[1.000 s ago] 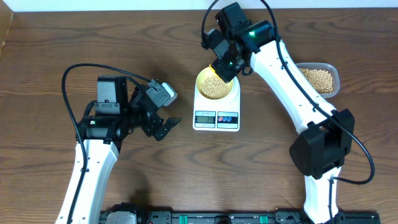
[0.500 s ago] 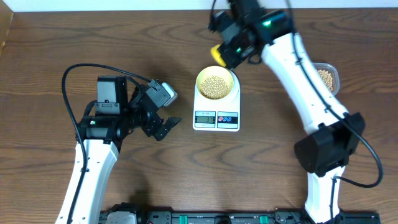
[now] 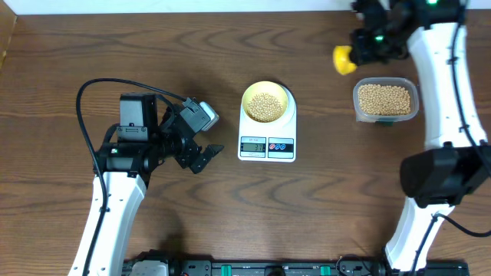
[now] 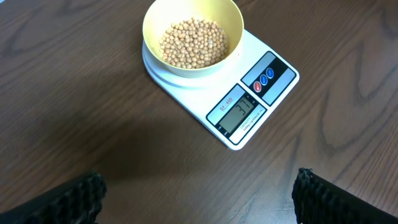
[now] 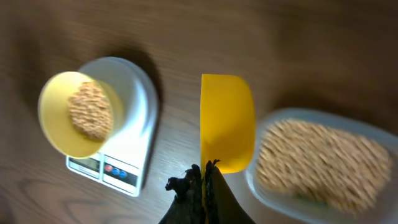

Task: Scoop item into bowl and weigh 50g on scale
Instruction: 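Move the empty yellow scoop with the right gripper back to the tub, then dip the yellow scoop into the tub soybeans with the right gripper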

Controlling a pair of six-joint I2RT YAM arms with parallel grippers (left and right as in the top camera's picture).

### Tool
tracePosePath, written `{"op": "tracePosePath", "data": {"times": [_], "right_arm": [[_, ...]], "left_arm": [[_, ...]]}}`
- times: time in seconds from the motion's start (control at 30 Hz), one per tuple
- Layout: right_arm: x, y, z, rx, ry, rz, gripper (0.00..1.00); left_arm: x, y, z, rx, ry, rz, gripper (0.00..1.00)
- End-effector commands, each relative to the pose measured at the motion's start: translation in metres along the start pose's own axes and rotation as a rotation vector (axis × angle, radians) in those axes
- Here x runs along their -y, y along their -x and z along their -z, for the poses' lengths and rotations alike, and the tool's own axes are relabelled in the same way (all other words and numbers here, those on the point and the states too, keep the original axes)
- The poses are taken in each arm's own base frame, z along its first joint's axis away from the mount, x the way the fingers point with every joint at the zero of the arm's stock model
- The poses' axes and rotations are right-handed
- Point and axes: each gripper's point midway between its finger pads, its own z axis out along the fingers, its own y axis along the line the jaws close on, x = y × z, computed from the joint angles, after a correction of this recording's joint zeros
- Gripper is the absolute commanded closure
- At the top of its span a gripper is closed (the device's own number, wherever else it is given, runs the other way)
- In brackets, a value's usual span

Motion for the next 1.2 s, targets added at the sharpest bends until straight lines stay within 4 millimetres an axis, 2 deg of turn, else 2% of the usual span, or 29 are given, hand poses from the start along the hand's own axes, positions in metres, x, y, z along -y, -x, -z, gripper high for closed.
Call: {"op": "tracePosePath", "data": {"times": [0.0, 0.23, 0.4, 0.8, 1.17], "right_arm": [[0.024, -0.004, 0.025, 0.032, -0.011, -0.08, 0.99], [0.062, -0.024, 0.035, -0.012, -0.056, -0.177, 0.99], [0.072, -0.036, 0.031, -0.059, -0.09, -0.191, 0.99], [0.088, -0.071, 0.006, -0.202, -0.156, -0.22, 0.99], [0.099, -0.075, -0.006, -0.217, -0.194, -0.195, 0.99]], "left_arm": [[-0.001, 0.006, 0.002, 0.012, 0.001, 0.004, 0.03], [-0.001, 0.006, 0.002, 0.012, 0.001, 0.004, 0.02], [-0.001, 0.006, 0.002, 0.012, 0.001, 0.004, 0.02], [-0.001, 0.006, 0.002, 0.012, 0.001, 0.003, 0.03], [-0.001, 0.006, 0.002, 0.013, 0.001, 0.004, 0.02]]}}
